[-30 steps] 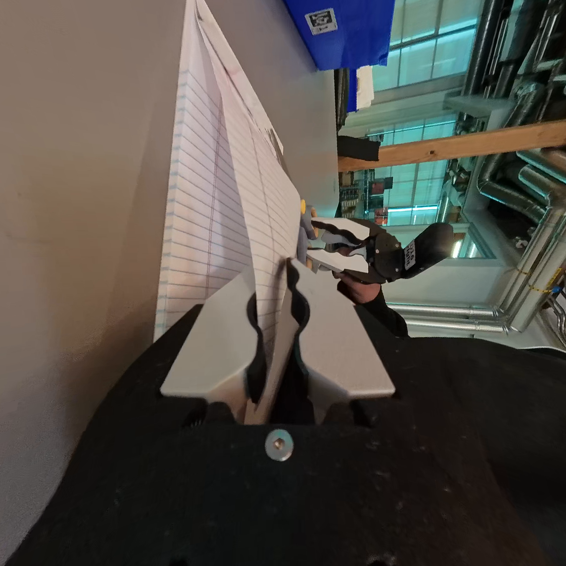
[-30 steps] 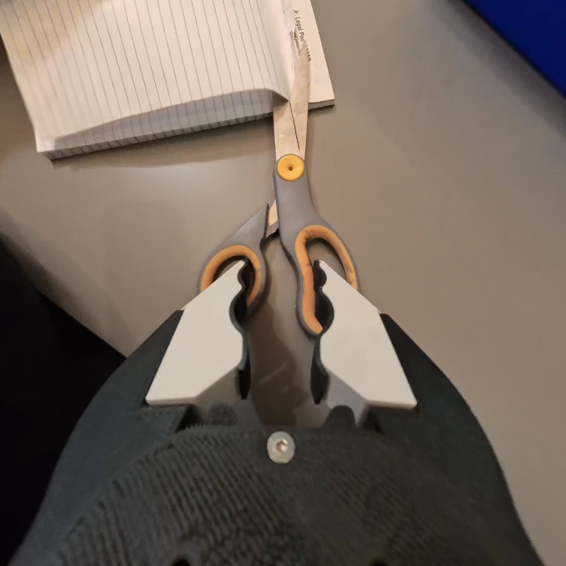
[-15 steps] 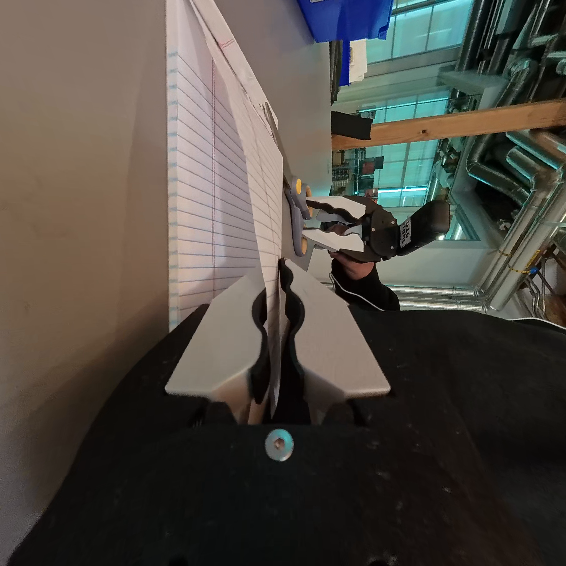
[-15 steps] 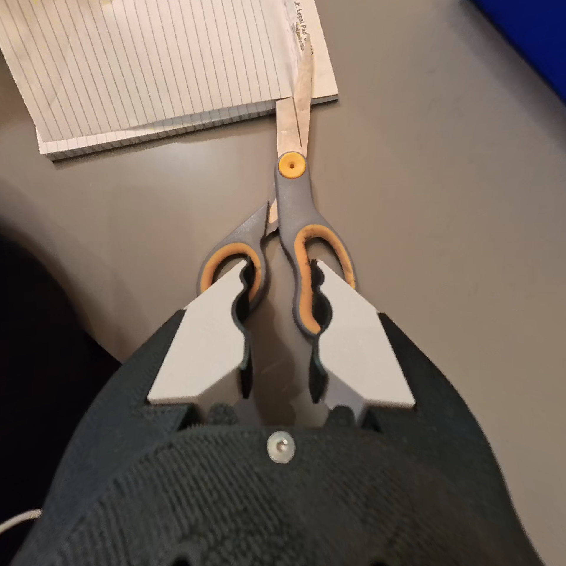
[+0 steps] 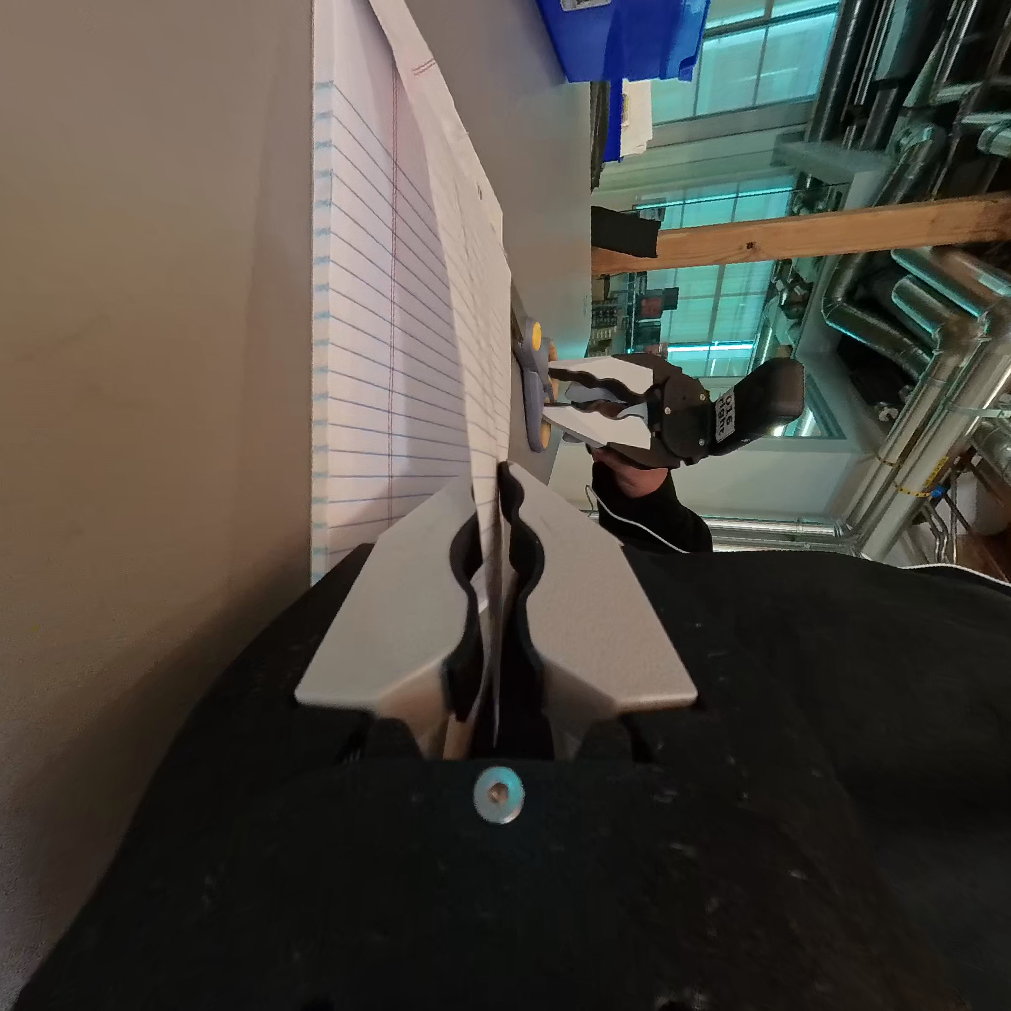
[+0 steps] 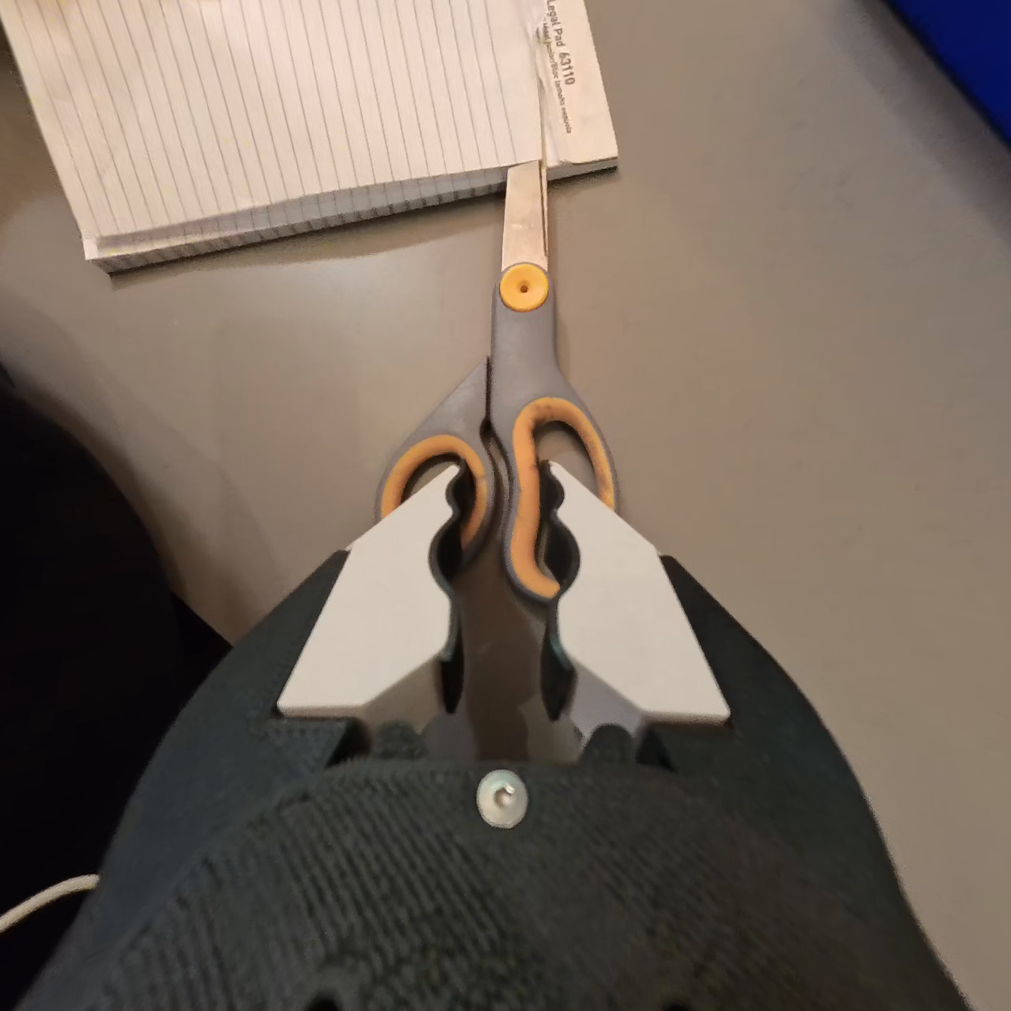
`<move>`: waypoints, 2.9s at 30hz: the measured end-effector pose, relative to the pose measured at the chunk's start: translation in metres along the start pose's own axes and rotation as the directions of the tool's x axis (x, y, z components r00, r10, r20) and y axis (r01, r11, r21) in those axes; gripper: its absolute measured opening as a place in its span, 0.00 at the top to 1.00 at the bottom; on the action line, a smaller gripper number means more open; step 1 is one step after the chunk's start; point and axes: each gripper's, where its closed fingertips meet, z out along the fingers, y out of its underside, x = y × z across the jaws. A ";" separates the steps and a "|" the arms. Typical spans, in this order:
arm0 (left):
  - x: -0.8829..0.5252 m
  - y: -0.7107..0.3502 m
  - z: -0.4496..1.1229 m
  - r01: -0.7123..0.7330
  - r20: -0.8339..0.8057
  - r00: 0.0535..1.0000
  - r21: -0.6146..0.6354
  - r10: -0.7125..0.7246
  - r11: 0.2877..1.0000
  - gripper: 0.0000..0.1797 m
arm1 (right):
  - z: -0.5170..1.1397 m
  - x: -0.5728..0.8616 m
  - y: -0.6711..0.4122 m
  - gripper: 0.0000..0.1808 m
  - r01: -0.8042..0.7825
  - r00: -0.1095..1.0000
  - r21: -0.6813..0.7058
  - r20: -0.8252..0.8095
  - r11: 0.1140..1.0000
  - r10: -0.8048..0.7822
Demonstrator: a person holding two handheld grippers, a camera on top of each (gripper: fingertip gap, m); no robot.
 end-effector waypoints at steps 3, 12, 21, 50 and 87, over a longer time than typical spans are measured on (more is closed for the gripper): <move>0.001 0.000 -0.002 -0.002 -0.005 1.000 -0.001 0.002 1.000 1.00 | 0.000 0.000 0.000 0.86 -0.003 1.000 0.004 -0.001 1.000 0.003; 0.000 0.006 -0.005 -0.003 -0.014 1.000 -0.038 0.003 0.999 1.00 | 0.002 0.003 -0.003 0.77 -0.006 1.000 0.036 -0.018 0.999 0.007; 0.000 0.006 -0.006 -0.009 -0.017 1.000 -0.050 0.008 0.999 1.00 | 0.002 0.003 -0.005 0.76 -0.011 1.000 0.041 0.011 0.999 0.010; -0.007 0.008 -0.033 0.003 0.022 1.000 -0.020 -0.002 1.000 1.00 | 0.003 0.014 -0.005 0.78 0.000 1.000 0.036 -0.007 0.999 0.000; 0.000 0.034 -0.051 0.046 -0.032 0.999 0.055 -0.044 0.997 1.00 | 0.012 -0.007 -0.015 0.73 0.131 0.987 0.020 0.089 0.991 -0.132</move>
